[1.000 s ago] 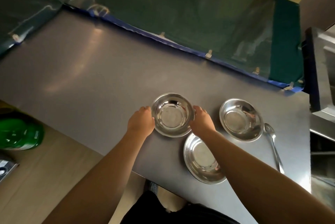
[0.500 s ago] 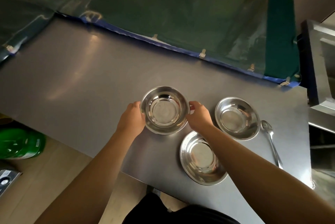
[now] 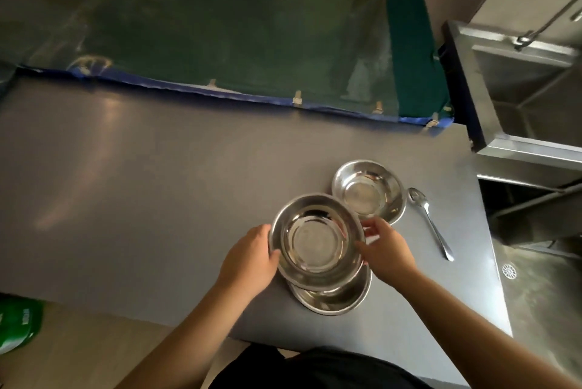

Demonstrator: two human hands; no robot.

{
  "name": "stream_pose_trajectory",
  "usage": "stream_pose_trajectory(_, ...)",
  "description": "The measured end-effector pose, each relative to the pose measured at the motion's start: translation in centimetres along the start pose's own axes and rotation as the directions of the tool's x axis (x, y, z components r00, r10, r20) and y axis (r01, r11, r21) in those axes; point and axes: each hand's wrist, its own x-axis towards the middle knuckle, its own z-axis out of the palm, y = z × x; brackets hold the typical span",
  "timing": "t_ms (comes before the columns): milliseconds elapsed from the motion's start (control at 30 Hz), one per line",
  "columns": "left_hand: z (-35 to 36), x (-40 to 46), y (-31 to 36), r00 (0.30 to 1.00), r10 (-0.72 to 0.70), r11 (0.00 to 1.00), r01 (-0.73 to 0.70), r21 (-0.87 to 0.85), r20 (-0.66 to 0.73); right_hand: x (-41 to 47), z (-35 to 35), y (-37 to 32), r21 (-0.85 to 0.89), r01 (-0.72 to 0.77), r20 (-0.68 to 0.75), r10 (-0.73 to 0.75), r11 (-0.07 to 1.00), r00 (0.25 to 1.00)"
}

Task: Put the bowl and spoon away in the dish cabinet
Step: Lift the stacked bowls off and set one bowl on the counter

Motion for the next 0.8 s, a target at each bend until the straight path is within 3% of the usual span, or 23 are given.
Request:
stream_pose_trajectory(300,4.1,-1.4,1.7,0.986,0.009,1.000,-0.008,-0.007,0.169,-3.4,0.6,6.4,0.005,-0.154,-0.005,0.154,0.988,0.988)
stream_pose_trajectory(467,4.9,-1.6,2.0,0.986,0.001,1.000,0.000,-0.002,0.168,-3.9,1.6,7.7,-0.018,-0.166,-0.008,0.166,0.986,0.986)
stream_pose_trajectory(800,6.5,-1.1,1.4,0.972,-0.156,0.981,0.174,-0.088,0.177,-3.8,2.7,7.7,0.086,-0.231,0.021,0.230,0.969,0.973)
